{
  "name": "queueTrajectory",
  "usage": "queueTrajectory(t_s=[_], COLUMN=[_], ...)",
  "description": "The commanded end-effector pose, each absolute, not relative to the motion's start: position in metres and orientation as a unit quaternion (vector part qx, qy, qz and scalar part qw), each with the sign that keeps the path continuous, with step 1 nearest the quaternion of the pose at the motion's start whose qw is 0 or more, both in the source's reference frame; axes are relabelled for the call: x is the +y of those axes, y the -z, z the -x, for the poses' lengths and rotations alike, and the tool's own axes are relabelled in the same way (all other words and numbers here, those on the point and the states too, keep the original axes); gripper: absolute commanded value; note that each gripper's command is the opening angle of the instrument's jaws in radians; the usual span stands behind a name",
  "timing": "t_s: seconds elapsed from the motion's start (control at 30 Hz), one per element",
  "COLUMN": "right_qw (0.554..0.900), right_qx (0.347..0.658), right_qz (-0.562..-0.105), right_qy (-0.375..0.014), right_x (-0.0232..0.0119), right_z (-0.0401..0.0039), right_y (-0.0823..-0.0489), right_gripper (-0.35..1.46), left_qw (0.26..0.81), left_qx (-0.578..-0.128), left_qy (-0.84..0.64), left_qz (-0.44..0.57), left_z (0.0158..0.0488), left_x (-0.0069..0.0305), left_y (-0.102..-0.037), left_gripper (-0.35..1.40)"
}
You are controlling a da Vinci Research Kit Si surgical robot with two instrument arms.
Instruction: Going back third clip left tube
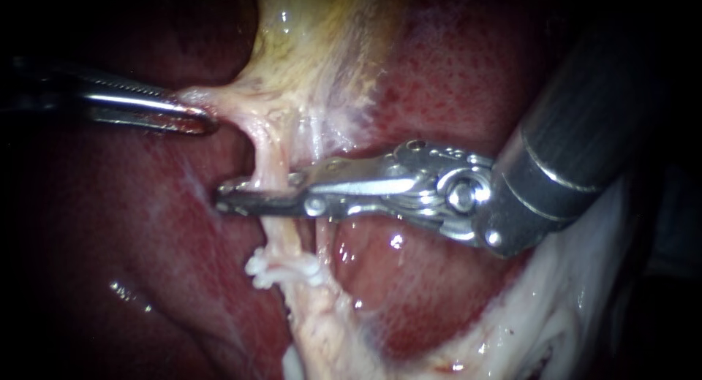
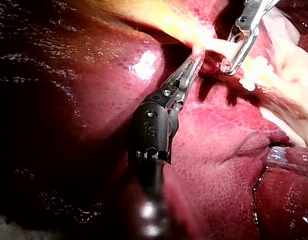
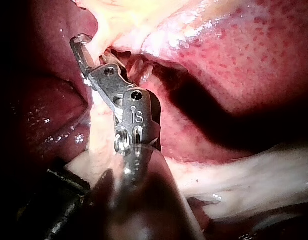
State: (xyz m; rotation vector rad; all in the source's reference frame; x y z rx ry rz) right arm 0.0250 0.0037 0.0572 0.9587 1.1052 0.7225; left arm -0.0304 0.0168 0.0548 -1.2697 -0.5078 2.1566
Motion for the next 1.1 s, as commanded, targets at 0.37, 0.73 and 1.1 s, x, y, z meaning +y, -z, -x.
queueTrajectory(t_s=[0.37, 0.73, 1.1], right_qw=[0.701, 0.725, 0.804], right_qx=[0.505, 0.532, 0.536], right_qz=[-0.395, -0.350, -0.230], right_qy=[-0.313, -0.263, -0.116], right_x=[0.0025, 0.0025, 0.0026], right_z=[-0.0255, -0.0208, -0.0110], right_y=[-0.0625, -0.0620, -0.0554], right_gripper=[0.48, 0.50, 0.50], left_qw=[0.289, 0.288, 0.288], left_qx=[-0.191, -0.191, -0.191], left_qy=[-0.808, -0.808, -0.808], left_qz=[0.476, 0.476, 0.476], left_z=[0.0303, 0.0300, 0.0299], left_x=[0.0168, 0.0167, 0.0167], left_y=[-0.0548, -0.0549, -0.0549], left_gripper=[-0.35, -0.35, -0.35])
